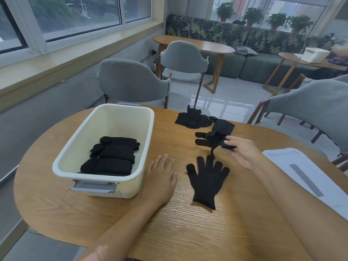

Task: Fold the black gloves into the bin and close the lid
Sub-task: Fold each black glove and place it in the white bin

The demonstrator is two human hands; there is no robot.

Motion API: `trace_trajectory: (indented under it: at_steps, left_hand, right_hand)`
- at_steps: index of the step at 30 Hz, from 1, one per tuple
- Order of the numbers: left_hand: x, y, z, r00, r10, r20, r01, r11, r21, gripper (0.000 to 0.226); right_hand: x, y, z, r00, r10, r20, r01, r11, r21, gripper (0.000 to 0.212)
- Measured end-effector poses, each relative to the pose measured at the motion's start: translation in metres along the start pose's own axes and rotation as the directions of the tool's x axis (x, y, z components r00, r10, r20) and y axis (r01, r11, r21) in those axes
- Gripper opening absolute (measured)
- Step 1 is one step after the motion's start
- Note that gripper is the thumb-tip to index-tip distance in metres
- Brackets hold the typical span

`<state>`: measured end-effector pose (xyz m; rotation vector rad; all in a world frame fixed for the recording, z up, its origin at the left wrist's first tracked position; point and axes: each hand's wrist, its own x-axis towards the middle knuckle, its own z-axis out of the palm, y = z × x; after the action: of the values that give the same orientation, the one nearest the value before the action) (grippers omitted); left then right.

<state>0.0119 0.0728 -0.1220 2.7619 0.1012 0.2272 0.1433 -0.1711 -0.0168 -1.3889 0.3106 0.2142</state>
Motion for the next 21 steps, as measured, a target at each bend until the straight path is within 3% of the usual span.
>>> trace_trajectory:
  at_steps: [3,5,7,12,15,18,20,21]
  left_hand:
    - [-0.001,0.002,-0.002,1.0,0.012,-0.016,-0.012,1.0,0.002,0.053]
    - [-0.004,0.004,-0.004,0.996,0.068,-0.06,-0.067,0.998,0.018,0.051]
    - [-0.006,0.007,-0.005,0.981,0.167,-0.101,-0.168,0.986,-0.004,0.048]
    - [-0.01,0.039,-0.011,0.923,0.363,-0.124,-0.381,0.907,-0.182,0.044]
    - [-0.007,0.056,-0.012,0.891,0.441,0.107,-0.418,0.89,-0.182,0.056]
    - [-0.006,0.054,0.0,0.86,0.395,0.322,-0.394,0.916,-0.07,0.066]
    - [-0.01,0.05,0.007,0.861,0.356,0.363,-0.378,0.926,-0.01,0.067]
    - [-0.012,0.05,0.009,0.868,0.344,0.358,-0.372,0.928,0.01,0.067]
  right_hand:
    - [-0.004,0.01,-0.018,0.992,0.095,-0.079,-0.078,0.978,0.194,0.026]
    - [-0.007,0.021,-0.029,0.974,0.168,-0.154,-0.132,0.966,0.222,0.019]
    - [-0.007,0.034,-0.041,0.954,0.177,-0.242,-0.162,0.984,0.081,0.026]
    - [-0.011,0.054,-0.062,0.949,-0.001,-0.314,-0.082,0.964,-0.252,0.033]
    - [-0.018,0.051,-0.063,0.967,-0.032,-0.254,-0.012,0.985,-0.172,0.038]
    - [-0.031,0.049,-0.065,0.992,-0.092,-0.086,0.082,0.991,-0.108,0.05]
    - [-0.042,0.055,-0.072,0.987,-0.161,0.016,0.158,0.934,-0.319,0.055]
    - [-0.046,0.06,-0.077,0.975,-0.214,0.053,0.213,0.85,-0.482,0.058]
